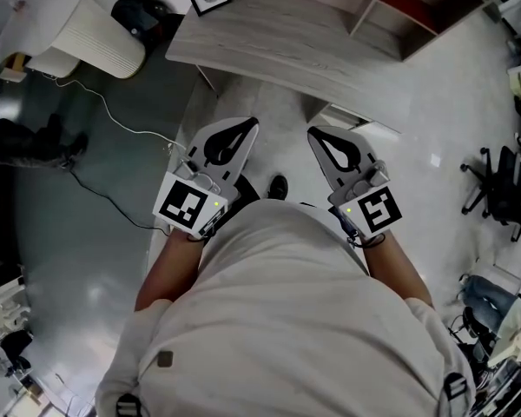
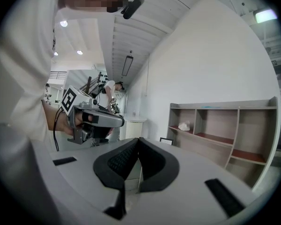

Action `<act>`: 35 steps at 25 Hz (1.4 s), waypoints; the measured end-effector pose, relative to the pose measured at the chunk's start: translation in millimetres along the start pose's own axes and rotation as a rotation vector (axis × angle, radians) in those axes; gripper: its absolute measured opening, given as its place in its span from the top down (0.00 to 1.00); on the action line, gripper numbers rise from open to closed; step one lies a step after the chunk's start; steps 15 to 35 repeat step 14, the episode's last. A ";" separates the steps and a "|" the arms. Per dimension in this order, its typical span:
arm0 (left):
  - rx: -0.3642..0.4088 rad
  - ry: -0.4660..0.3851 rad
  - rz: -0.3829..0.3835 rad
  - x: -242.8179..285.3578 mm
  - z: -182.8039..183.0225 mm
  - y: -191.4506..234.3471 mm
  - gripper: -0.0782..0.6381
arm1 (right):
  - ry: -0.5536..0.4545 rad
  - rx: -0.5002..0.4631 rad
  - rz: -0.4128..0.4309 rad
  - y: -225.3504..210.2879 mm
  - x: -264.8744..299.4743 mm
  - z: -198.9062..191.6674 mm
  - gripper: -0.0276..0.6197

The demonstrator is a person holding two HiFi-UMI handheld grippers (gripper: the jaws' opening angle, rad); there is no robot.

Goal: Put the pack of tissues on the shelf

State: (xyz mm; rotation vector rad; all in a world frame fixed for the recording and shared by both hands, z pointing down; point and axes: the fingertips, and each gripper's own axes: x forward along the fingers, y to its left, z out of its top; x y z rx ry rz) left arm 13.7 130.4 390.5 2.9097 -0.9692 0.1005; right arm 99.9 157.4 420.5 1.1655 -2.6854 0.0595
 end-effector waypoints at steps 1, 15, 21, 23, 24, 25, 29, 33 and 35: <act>-0.001 0.000 0.000 -1.6 -0.2 -1.1 0.87 | 0.000 -0.001 0.000 1.5 -1.0 0.7 0.93; -0.013 -0.015 0.015 -22.0 1.1 14.3 0.87 | 0.004 -0.023 0.019 19.1 16.9 10.2 0.93; -0.013 -0.015 0.015 -22.0 1.1 14.3 0.87 | 0.004 -0.023 0.019 19.1 16.9 10.2 0.93; -0.013 -0.015 0.015 -22.0 1.1 14.3 0.87 | 0.004 -0.023 0.019 19.1 16.9 10.2 0.93; -0.013 -0.015 0.015 -22.0 1.1 14.3 0.87 | 0.004 -0.023 0.019 19.1 16.9 10.2 0.93; -0.013 -0.015 0.015 -22.0 1.1 14.3 0.87 | 0.004 -0.023 0.019 19.1 16.9 10.2 0.93; -0.013 -0.015 0.015 -22.0 1.1 14.3 0.87 | 0.004 -0.023 0.019 19.1 16.9 10.2 0.93; -0.013 -0.015 0.015 -22.0 1.1 14.3 0.87 | 0.004 -0.023 0.019 19.1 16.9 10.2 0.93; -0.013 -0.015 0.015 -22.0 1.1 14.3 0.87 | 0.004 -0.023 0.019 19.1 16.9 10.2 0.93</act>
